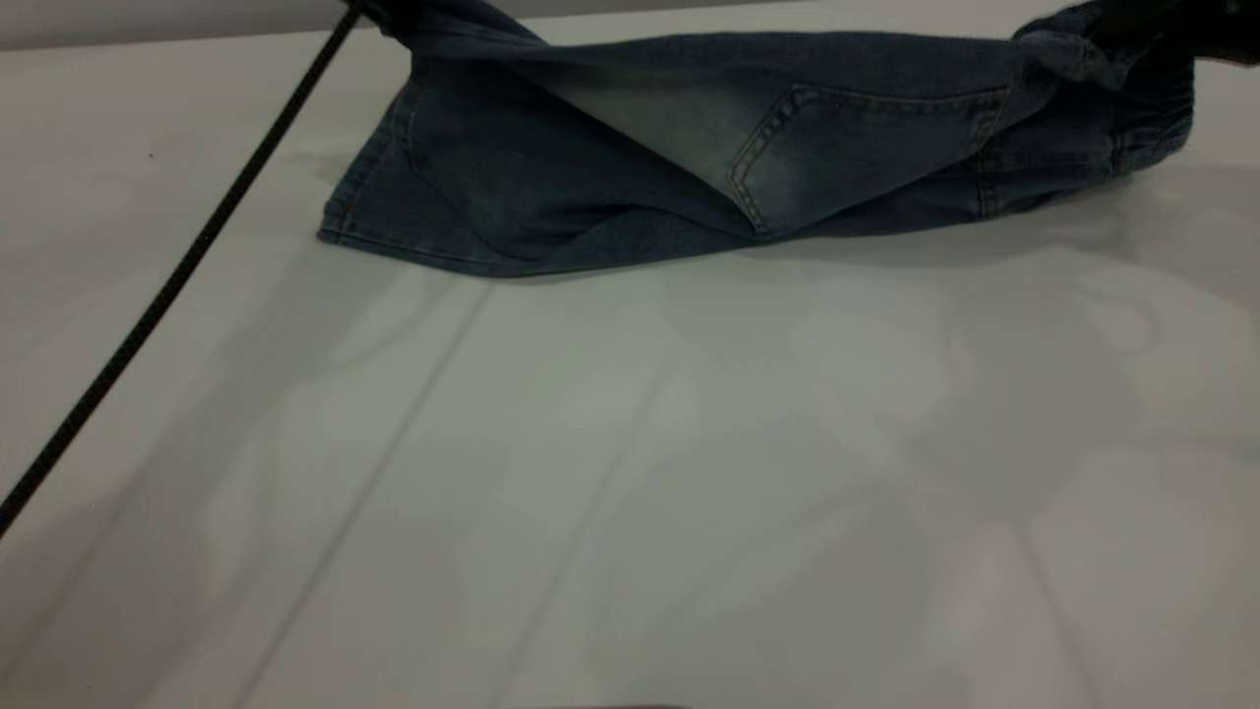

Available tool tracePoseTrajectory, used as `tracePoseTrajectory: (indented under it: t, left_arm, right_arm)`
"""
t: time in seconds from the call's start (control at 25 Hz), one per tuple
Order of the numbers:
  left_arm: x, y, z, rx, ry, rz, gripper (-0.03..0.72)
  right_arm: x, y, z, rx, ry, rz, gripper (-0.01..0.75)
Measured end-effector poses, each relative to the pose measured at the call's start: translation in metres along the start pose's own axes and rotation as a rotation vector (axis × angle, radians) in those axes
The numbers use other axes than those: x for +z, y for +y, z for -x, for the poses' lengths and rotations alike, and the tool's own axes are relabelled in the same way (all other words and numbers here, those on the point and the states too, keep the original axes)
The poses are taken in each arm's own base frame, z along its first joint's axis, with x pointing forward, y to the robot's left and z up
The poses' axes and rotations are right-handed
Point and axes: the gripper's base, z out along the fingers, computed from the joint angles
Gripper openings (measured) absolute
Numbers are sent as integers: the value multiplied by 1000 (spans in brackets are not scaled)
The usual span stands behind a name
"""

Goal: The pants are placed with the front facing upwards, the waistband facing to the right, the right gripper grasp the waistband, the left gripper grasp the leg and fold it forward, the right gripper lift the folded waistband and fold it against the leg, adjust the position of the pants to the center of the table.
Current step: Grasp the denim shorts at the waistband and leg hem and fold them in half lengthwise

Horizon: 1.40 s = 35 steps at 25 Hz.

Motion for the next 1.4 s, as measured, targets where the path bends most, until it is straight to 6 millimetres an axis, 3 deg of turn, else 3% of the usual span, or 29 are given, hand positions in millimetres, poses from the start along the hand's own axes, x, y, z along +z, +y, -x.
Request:
tracePoseTrajectory:
  t: [0.52,0.68,0.88,0.96,1.2,1.4]
  left_arm:
    - [19,-1,-7,-1,-22,2,46]
    - [19,-1,-5,-1,-36,4,45]
    - [21,1,-6,-2,-43,7,45]
    - [23,2,-7,-6,-40,9,45]
    - [31,11,-13,-21,-27,20,45]
    - [27,29,-4,-42,-59,47,45]
  right_arm:
    - [19,-9,20,-21,-35,-34,74]
    - [19,-8,25,-48,-48,-35,223]
    - [19,-8,25,-50,-49,-35,554]
    - [19,-8,25,-51,-49,-32,644]
    - [18,-5,25,-56,-42,-14,676]
    - [2,15,33,-88,-32,71,657]
